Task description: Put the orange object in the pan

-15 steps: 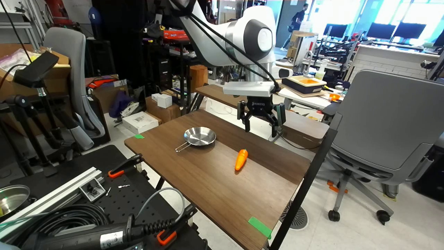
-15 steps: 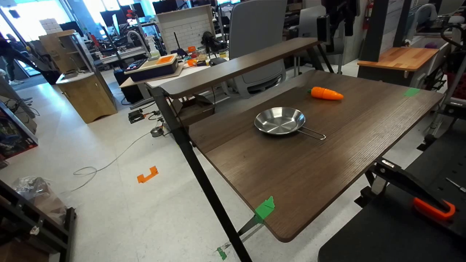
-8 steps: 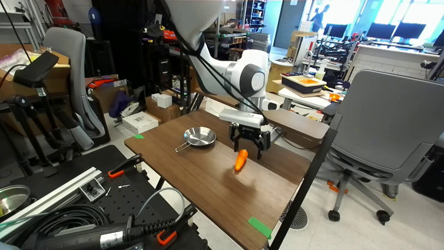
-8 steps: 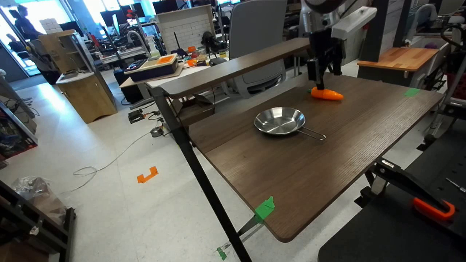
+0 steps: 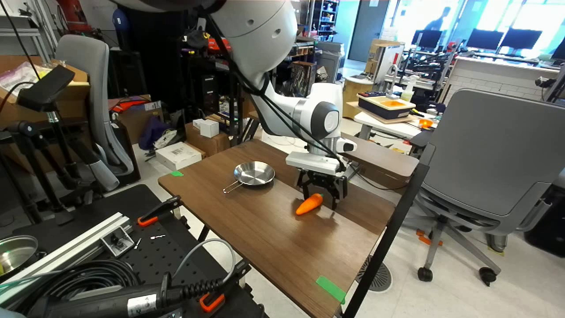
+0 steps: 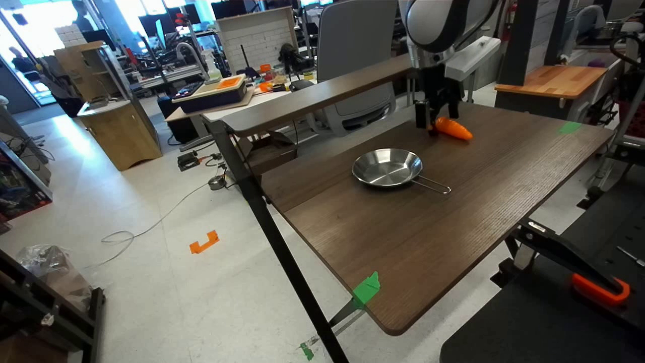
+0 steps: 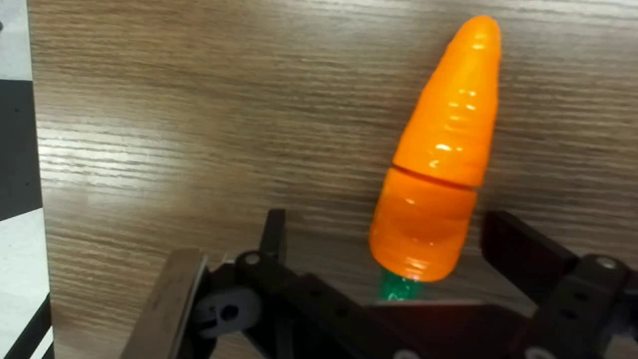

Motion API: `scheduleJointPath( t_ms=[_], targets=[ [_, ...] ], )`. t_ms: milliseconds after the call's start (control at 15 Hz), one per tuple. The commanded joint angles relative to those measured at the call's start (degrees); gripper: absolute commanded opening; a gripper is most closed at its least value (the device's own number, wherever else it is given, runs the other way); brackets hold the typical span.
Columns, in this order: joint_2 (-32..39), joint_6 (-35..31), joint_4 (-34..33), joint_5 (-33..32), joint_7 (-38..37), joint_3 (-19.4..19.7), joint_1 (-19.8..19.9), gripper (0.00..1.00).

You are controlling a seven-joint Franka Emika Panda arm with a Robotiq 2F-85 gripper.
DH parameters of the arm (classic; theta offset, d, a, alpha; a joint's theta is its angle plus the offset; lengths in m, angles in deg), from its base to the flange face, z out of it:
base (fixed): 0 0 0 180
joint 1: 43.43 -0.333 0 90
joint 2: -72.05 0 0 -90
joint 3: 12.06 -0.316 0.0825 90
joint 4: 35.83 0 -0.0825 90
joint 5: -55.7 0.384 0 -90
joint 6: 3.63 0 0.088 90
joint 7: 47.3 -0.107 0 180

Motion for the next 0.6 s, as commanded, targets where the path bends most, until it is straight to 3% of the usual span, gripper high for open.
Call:
scheduleJointPath(
  t_ms=[0,67,533],
  targets=[
    [3.30,-1.51,-4.17,1.59,5.72,-0.37,0.66,0.89],
    [3.45,-1.50,-4.51,1.81,5.94,-0.50,0.75,0.74],
    [3.86,-0.82,-6.08,2.68,6.01,-0.68,1.15,0.19]
  ],
)
